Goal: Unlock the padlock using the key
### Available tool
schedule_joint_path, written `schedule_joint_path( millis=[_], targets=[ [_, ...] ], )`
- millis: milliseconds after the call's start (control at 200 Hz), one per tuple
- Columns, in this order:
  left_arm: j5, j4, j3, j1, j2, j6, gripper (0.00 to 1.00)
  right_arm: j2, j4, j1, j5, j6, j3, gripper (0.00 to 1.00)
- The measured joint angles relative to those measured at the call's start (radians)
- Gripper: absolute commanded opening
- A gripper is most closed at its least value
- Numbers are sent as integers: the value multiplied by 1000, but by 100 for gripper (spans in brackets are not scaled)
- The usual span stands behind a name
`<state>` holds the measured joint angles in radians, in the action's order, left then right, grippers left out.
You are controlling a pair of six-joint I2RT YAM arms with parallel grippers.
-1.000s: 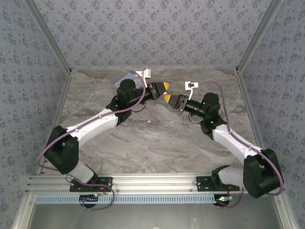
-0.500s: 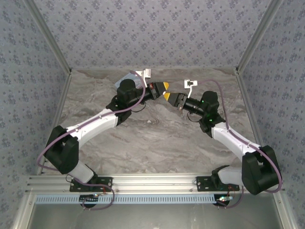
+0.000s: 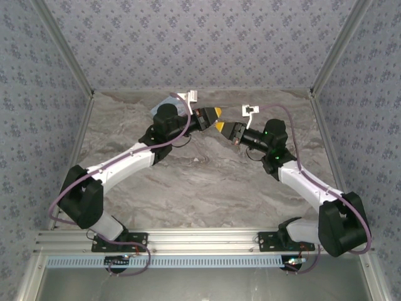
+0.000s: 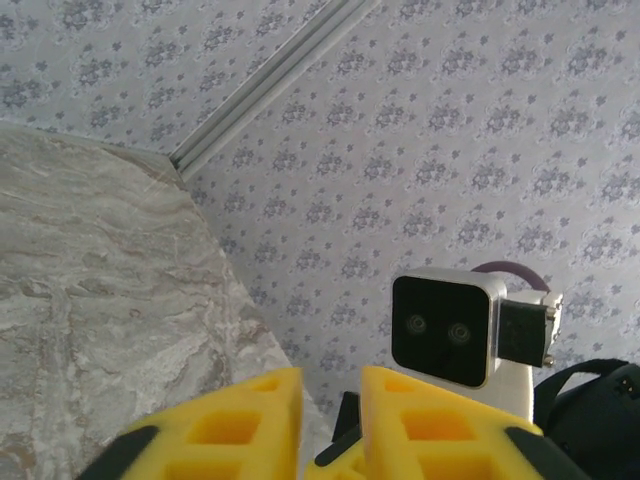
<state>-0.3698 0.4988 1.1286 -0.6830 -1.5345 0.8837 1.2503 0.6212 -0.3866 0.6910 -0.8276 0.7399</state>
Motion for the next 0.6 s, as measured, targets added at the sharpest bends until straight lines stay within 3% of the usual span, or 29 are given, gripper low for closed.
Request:
schedule_joint_path(
  millis=[225,410,600],
  targets=[
    [35,-169,23,73,29,-82,87,-85,-271,0,-84,159,3,0],
    [108,-408,150,142,-7,-230,99,-172,-521,0,-197,295,5,0],
    [227,-636,381,191,-210,-372,99,-234,-712,0,-299,385,5,0]
  ],
)
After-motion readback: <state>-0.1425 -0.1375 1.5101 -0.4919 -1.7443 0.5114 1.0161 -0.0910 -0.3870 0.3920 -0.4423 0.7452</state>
